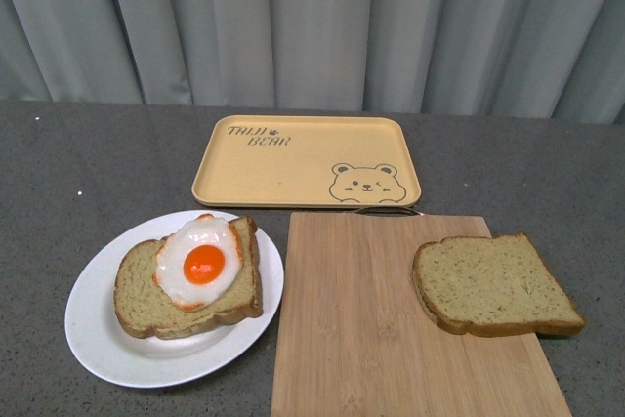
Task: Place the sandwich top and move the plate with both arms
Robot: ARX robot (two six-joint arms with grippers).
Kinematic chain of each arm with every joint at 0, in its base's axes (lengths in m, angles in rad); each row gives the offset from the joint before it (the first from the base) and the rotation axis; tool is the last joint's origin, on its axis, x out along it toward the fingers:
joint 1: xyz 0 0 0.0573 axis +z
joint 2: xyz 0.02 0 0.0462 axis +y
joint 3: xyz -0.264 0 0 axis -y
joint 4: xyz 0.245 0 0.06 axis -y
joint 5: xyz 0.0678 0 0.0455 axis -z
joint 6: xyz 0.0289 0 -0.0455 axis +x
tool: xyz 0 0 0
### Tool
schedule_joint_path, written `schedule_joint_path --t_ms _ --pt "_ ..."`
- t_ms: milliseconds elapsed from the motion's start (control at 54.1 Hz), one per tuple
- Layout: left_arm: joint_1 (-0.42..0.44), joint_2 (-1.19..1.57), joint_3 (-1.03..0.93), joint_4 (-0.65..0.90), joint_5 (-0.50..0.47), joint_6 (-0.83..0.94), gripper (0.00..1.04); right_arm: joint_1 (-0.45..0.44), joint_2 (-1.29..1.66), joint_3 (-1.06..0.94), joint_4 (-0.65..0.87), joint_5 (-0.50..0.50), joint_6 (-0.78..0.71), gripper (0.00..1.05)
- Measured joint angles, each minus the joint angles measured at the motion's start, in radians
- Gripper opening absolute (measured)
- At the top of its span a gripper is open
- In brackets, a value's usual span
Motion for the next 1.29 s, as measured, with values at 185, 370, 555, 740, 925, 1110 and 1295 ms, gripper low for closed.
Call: schedule_joint_path --t_ms 185,370,555,740,925,1110,1295 --pt "0.000 0.000 0.000 0.000 0.000 0.000 0.98 0.000 0.000 0.000 0.000 0.000 0.000 0.95" --pt "0.000 0.000 0.000 0.000 0.000 0.000 0.98 0.000 0.000 0.000 0.000 0.000 0.000 0.95" --pt "0.000 0.000 0.000 0.000 0.000 0.000 0.98 0.000 0.000 0.000 0.000 0.000 0.000 0.95" --pt "0.000 0.000 0.000 0.000 0.000 0.000 0.98 0.000 0.000 0.000 0.000 0.000 0.000 0.95" --pt "0.000 0.000 0.000 0.000 0.000 0.000 0.98 0.000 0.000 0.000 0.000 0.000 0.000 0.95" --pt "0.000 0.000 0.000 0.000 0.000 0.000 0.98 0.000 0.000 0.000 0.000 0.000 0.000 0.95" --pt "0.000 0.000 0.000 0.000 0.000 0.000 0.98 0.000 0.000 0.000 0.000 0.000 0.000 0.95"
